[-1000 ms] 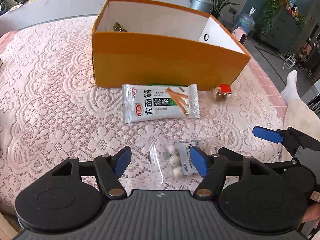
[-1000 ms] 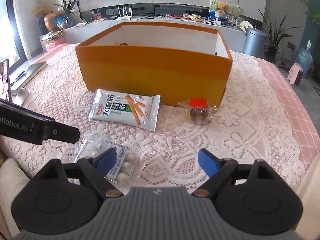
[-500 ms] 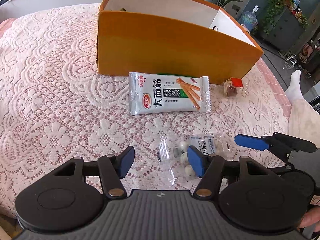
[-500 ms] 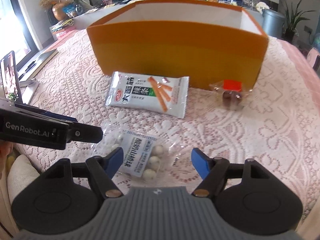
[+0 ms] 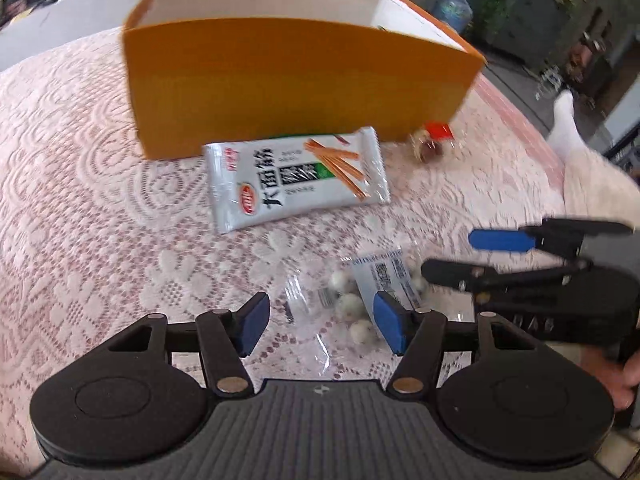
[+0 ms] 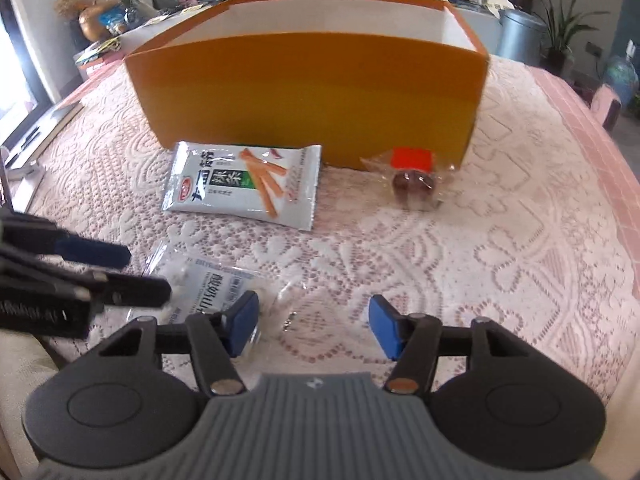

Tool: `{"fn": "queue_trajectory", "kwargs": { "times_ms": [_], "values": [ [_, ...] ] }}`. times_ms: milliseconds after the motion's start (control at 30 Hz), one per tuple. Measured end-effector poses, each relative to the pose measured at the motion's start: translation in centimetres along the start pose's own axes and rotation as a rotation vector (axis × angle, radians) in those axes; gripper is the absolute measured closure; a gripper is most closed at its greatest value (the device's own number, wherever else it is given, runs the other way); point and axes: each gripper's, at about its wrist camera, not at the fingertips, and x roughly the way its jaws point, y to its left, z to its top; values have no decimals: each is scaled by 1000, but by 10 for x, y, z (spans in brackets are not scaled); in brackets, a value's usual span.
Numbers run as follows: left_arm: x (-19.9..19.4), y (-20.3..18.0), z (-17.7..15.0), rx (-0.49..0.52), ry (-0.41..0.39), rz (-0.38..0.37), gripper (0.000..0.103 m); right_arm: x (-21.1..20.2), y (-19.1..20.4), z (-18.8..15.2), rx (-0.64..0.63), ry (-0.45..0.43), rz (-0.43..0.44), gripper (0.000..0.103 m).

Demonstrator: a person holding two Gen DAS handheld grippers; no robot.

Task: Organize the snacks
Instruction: 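Grasp the white hawthorn-ball packet with the left tool while the right tool grasps the red-capped packet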

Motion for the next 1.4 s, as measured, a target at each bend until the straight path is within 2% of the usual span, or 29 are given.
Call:
{"fn": "queue_trajectory", "kwargs": {
  "times_ms": [100, 167, 233, 267, 433, 833, 1200, 1267, 1400],
  "values": [
    [4, -10, -5, 71, 25, 24, 31, -4, -2, -2, -1, 4, -3, 44],
    [3, -12, -5, 80, 31, 5, 31, -7, -2, -5, -19, 6, -11, 45],
    [3, -14, -5, 90, 43, 2, 31, -9, -1, -8, -35, 14, -18, 53],
    [3, -15, -5, 95, 46, 7, 31, -9, -1, -10, -40, 24, -14, 53],
    [3, -14, -5, 71, 63, -18, 35, -12, -2, -17, -44, 52, 6, 53],
    [4, -14, -3, 39, 61, 19, 37, -20, 5, -23, -99, 84, 24, 53],
    [1, -7, -2, -28, 60, 12, 46, -21, 8, -23, -91, 123, 129, 56],
    [0, -9, -2, -22, 58, 14, 47, -18, 13, -26, -115, 132, 128, 59],
    [-1, -10, -3, -18, 69, -22, 48, -13, 9, -24, -86, 113, 98, 80]
  ]
}}
